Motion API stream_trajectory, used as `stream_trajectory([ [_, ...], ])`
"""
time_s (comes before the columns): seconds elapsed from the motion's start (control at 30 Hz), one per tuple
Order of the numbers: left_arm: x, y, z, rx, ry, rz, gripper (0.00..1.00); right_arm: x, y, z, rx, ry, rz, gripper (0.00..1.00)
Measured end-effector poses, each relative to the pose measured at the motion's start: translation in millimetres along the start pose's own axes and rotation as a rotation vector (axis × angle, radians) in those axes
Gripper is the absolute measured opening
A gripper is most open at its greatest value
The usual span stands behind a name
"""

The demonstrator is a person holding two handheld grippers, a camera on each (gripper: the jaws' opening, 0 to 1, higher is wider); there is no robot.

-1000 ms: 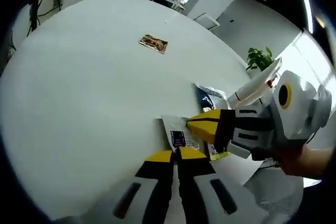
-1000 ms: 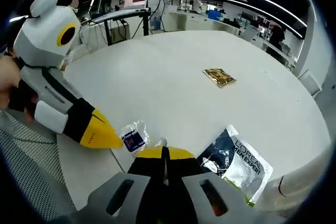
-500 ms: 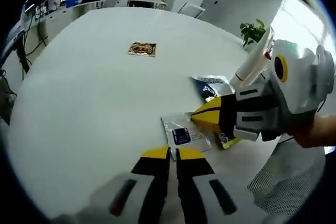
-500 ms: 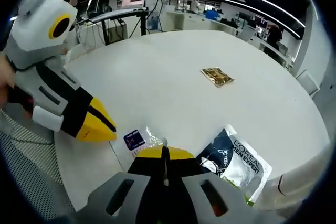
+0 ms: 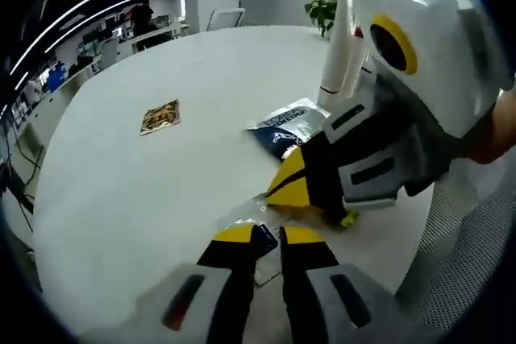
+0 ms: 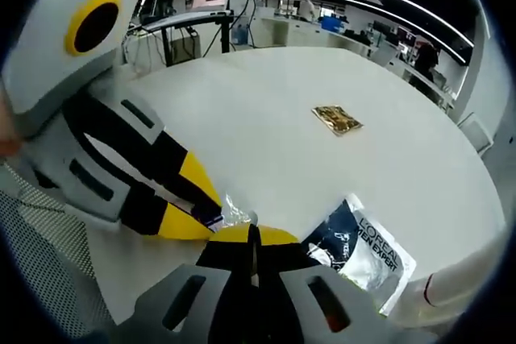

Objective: Arrange the skincare products in the storage area until every visible bottle or jar stands upright without overlapping.

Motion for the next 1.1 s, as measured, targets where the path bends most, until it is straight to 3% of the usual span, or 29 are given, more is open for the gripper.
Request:
stream_trajectory([
  [0.07, -0.6, 1.1, 0.4, 0.001, 0.001, -0.017, 0.13, 0.2, -0.4, -0.2, 0.002, 0.024, 0.001, 0.01],
  [0.17, -0.4, 1.5, 0.6, 0.007, 0.009, -0.024, 0.14, 5.7, 1.5, 0.2, 0.008, 0.132, 0.005, 0.03],
  [0.27, -0.8, 0.0, -0.9, 0.011, 0.005, -0.014, 0.14, 10.3, 7.8, 7.3, -0.034, 0.184, 0.022, 0.06],
  [0.4, -1.2, 2.8, -1.8, 0.015, 0.019, -0.02, 0.14, 17.4, 23.3, 13.4, -0.049, 0.188, 0.062, 0.09],
  [0.5, -2.0, 3.0, -3.1, 0.018, 0.025, -0.023, 0.14, 16.4, 29.4, 16.2, -0.055, 0.188, 0.07, 0.15],
  [0.63, -1.7, 4.8, -2.4, 0.023, 0.049, -0.023, 0.14, 10.1, 37.1, 18.0, -0.058, 0.179, 0.07, 0.14],
  [1.1, -0.8, 6.7, -5.9, 0.032, 0.105, -0.013, 0.2, -1.1, 40.2, 17.9, -0.047, 0.147, 0.054, 0.15],
])
Point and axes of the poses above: the point that each gripper's makers call its tool centre point, and the gripper's own axes: y roughly backward along the fingers, z roughly to its right, x roughly out of its top, the point moved 2 cm from there along y, roughly backward along the fingers, and after that the axes turned 5 degrees about x, right-handed, at the moved point
